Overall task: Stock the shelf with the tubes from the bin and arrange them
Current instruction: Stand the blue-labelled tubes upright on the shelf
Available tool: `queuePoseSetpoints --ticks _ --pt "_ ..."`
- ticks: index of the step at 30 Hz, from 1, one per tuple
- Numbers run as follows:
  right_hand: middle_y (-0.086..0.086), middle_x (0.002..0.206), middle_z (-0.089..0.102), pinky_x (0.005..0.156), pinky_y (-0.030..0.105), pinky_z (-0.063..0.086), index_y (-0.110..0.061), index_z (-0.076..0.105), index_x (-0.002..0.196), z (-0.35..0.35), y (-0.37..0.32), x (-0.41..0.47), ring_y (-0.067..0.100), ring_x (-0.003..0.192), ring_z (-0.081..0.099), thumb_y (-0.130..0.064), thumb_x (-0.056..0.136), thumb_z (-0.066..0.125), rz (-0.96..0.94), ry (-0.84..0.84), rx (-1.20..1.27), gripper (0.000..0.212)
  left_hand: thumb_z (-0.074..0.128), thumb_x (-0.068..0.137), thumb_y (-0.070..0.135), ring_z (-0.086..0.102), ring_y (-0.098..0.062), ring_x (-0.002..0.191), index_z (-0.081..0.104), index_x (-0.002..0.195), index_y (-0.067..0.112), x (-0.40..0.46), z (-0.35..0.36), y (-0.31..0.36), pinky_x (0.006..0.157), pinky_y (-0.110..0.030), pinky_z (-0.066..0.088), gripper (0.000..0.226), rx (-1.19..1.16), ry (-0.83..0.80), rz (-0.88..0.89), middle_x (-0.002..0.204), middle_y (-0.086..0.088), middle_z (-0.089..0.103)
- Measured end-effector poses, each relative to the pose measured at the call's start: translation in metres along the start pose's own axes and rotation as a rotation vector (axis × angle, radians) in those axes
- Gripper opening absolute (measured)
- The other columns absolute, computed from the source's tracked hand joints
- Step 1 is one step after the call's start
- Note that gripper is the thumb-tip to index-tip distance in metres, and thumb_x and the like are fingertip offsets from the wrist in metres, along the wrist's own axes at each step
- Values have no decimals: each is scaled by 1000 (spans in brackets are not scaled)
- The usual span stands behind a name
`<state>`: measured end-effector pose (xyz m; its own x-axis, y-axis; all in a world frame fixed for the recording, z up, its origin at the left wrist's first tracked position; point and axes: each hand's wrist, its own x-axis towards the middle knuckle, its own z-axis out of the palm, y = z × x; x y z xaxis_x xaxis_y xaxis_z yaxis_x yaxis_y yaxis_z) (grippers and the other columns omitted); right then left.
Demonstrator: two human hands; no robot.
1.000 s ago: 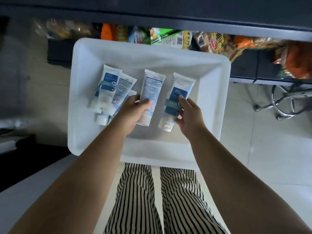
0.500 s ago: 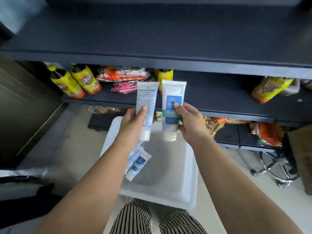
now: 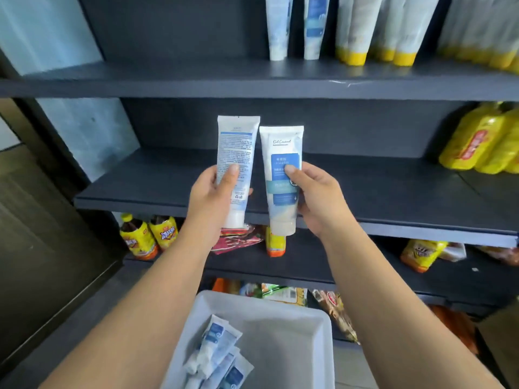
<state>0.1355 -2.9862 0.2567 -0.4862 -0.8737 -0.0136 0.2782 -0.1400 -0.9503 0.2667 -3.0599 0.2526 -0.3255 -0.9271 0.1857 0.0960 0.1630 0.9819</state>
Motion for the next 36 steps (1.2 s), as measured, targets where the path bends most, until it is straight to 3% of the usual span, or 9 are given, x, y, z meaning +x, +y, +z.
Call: queuePoseSetpoints --ticks 6,11,16,22,29,32,36 --pt "-3 83 72 70 29 57 -16 68 93 28 -58 25 8 68 66 -14 92 53 -189 7 44 15 50 92 36 66 -2 67 52 96 28 56 1 54 58 -20 54 10 -36 -48 155 88 9 65" --pt "-7 81 72 71 27 56 -19 67 93 47 -108 58 7 73 66 -10 93 51 -401 26 81 19 49 92 36 58 2 88 45 111 27 112 3 93 75 -20 48 22 -96 -99 230 98 19 58" --pt "-10 77 72 74 28 55 -20 66 92 50 -151 110 5 72 66 -10 94 49 -534 137 130 19 54 90 33 58 -4 97 44 113 25 176 5 112 92 -31 48 26 -105 -176 281 104 15 58" --pt "-9 74 71 78 32 52 -19 65 89 35 -152 177 9 73 63 -10 94 49 -505 228 131 19 58 90 26 60 -8 98 46 109 24 226 25 103 96 -36 48 23 -157 -196 233 106 9 61" --pt "2 97 67 87 36 51 -19 64 96 22 -151 204 18 90 63 -11 95 48 -461 180 44 17 57 90 23 58 -8 101 45 116 25 252 44 98 90 -28 45 28 -164 -333 141 111 8 60" --pt "6 100 67 87 35 51 -14 63 99 9 -149 201 20 89 63 -4 89 55 -404 111 -181 16 58 89 18 58 -11 101 48 115 23 260 41 100 90 -29 46 29 -156 -402 107 104 9 60" --pt "11 106 67 90 41 49 -12 63 103 -9 -155 199 24 94 63 -2 84 62 -294 28 -452 22 60 85 3 61 -12 96 48 121 27 264 29 107 83 -30 51 44 83 -526 92 101 4 62"
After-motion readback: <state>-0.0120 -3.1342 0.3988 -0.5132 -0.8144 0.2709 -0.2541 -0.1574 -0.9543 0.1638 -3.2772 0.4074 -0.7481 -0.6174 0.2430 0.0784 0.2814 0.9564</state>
